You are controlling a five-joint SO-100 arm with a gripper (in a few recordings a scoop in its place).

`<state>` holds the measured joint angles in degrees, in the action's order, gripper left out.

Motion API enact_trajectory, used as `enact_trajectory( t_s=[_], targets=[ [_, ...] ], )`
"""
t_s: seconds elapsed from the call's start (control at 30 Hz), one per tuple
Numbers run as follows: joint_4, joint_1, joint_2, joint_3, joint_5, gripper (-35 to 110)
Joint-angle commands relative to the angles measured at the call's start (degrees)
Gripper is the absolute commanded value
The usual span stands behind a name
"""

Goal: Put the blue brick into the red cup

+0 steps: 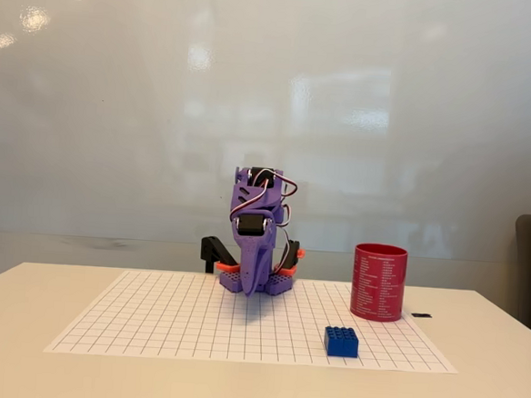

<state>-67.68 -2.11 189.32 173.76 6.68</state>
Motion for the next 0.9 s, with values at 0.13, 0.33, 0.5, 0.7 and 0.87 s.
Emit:
enact_trajectory(
  t_s=[0.13,0.33,0.5,0.7,0.87],
  targets=[
    [-1.3,-0.3,-0.1,-0.4,0.7,0],
    [-1.3,-0.3,-0.1,-0.4,0.7,0],
    [-1.3,-0.3,-0.1,-0.4,0.7,0],
    [-1.3,-1.2,-0.1,-0.4,0.2,0],
    [-1.3,-1.1,-0.1,-0.4,0.4,0]
  ],
)
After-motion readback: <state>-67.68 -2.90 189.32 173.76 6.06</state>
